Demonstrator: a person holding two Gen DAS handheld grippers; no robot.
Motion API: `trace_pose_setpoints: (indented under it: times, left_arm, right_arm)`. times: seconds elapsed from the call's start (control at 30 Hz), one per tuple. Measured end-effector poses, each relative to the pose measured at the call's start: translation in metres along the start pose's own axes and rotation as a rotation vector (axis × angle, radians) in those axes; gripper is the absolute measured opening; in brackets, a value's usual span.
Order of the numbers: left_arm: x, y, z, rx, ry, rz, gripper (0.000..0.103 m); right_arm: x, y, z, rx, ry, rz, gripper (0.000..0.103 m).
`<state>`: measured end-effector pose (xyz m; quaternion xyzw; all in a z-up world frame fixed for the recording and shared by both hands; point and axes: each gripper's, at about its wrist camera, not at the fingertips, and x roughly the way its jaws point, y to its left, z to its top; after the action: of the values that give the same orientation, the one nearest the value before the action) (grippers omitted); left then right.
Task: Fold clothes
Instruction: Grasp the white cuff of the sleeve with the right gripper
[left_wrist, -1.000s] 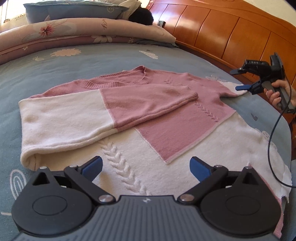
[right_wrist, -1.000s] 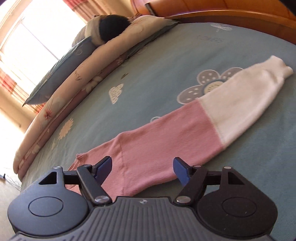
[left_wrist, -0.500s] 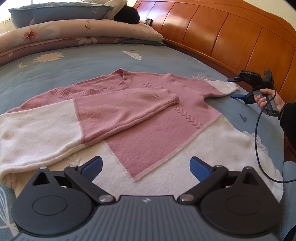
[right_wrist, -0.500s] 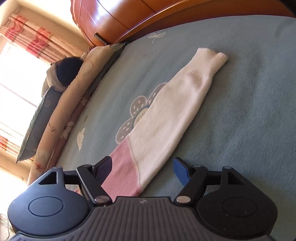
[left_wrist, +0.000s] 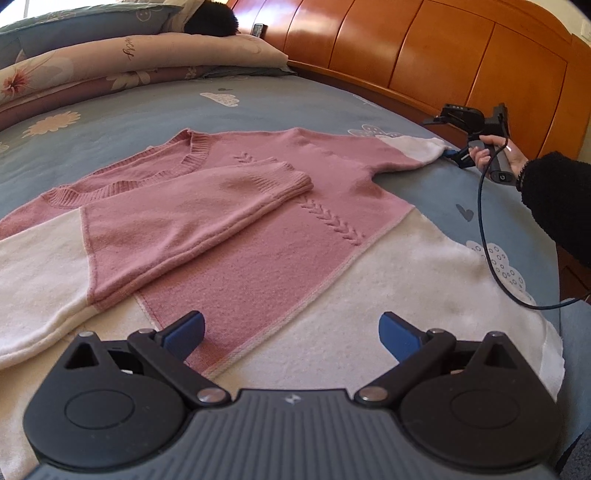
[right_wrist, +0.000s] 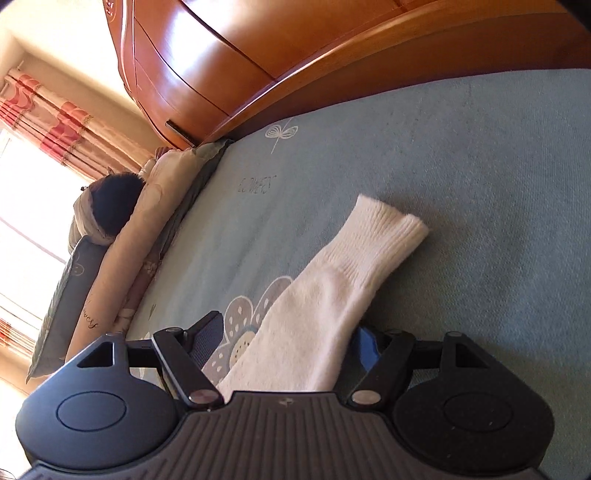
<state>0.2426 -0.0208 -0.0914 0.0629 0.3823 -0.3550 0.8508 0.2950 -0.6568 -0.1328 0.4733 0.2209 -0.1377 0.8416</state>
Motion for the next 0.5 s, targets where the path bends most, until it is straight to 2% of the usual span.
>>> trace_pose_setpoints:
  times: [0.13, 0.2, 0.23, 0.27, 0.3, 0.4, 0.5]
  left_arm:
    - [0.004, 0.001, -0.001, -0.001, 0.007, 0.007, 0.100]
    - [0.003, 0.002, -0.001, -0.007, 0.005, 0.001, 0.100]
    - [0.003, 0.003, -0.002, -0.009, 0.004, 0.000, 0.100]
    - [0.003, 0.004, -0.002, -0.010, 0.004, -0.001, 0.100]
    - [0.002, 0.004, -0.003, -0.011, 0.004, -0.001, 0.100]
    - [0.001, 0.004, -0.003, -0.009, 0.010, -0.001, 0.100]
    - [0.001, 0.004, -0.002, -0.004, 0.022, 0.000, 0.100]
  right_arm:
    - [0.003, 0.003, 0.001, -0.049, -0.020, -0.022, 0.075]
    - [0.004, 0.007, 0.000, -0.091, -0.020, -0.065, 0.059]
    - [0.005, 0.009, -0.001, -0.116, -0.019, -0.107, 0.038]
    - [0.006, 0.010, -0.001, -0.138, -0.017, -0.150, 0.027]
    - [0.006, 0.011, -0.001, -0.151, -0.013, -0.183, 0.010]
    - [0.003, 0.015, 0.000, -0.179, 0.009, -0.214, 0.009]
    - [0.002, 0.034, -0.006, -0.282, 0.026, -0.272, 0.009]
